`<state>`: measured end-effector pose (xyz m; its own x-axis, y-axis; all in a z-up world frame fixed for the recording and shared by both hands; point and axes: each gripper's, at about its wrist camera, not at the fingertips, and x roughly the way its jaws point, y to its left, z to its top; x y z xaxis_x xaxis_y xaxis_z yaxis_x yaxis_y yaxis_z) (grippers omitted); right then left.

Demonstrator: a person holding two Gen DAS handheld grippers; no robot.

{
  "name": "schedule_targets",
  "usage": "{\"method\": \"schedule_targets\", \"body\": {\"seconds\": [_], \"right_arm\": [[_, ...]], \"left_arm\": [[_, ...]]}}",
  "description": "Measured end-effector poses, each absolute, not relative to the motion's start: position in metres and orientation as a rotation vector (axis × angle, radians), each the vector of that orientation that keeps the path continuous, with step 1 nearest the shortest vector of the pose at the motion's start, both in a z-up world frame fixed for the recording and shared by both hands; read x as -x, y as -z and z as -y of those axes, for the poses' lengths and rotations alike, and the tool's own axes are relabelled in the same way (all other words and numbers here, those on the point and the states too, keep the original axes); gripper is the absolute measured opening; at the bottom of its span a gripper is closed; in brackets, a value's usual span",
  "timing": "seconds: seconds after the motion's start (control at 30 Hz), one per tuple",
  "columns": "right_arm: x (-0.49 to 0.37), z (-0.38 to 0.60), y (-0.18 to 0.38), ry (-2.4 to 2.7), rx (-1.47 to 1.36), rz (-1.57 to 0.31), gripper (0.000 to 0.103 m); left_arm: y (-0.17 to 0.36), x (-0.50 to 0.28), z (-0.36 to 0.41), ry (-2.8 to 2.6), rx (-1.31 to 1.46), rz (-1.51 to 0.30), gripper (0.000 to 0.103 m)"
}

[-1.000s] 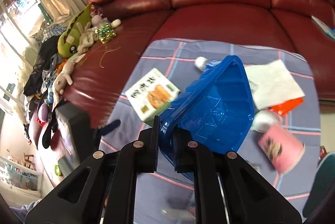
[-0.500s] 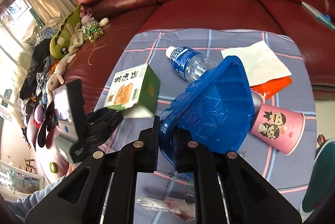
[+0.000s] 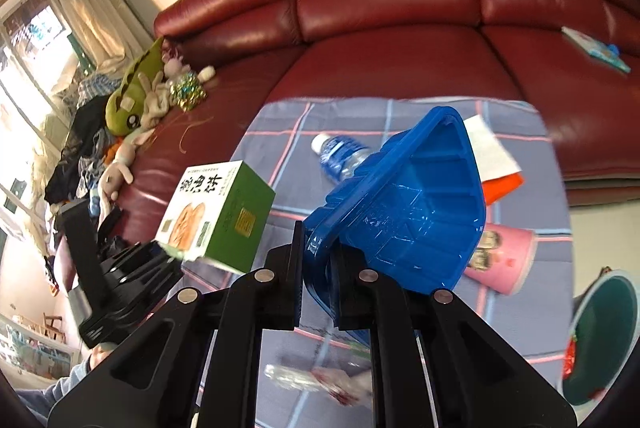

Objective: Collect trash
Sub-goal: 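Grasp the blue plastic container with the right gripper while the left grasps the green bread box, then carry both items over the teal bin and open both grippers to drop them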

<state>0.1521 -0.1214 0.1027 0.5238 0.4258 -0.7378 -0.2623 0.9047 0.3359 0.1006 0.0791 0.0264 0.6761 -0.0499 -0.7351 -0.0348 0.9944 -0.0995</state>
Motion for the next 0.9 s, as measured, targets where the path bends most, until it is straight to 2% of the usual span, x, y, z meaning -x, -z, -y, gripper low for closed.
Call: {"method": "schedule_targets", "body": {"seconds": [0.4, 0.67, 0.9], "right_arm": [[-0.091, 0.284, -0.107, -0.155, -0.259, -0.904, 0.011], [-0.064, 0.394, -0.057, -0.037, -0.402, -0.939, 0.011], [-0.062, 0.447, -0.007, 0.005, -0.518, -0.986, 0.014]], "left_arm": [[-0.049, -0.080, 0.060, 0.295, -0.031, -0.817, 0.019], [-0.041, -0.078, 0.155, 0.419, -0.118, -0.855, 0.019], [-0.025, -0.077, 0.231, 0.508, -0.231, -0.886, 0.019]]}}
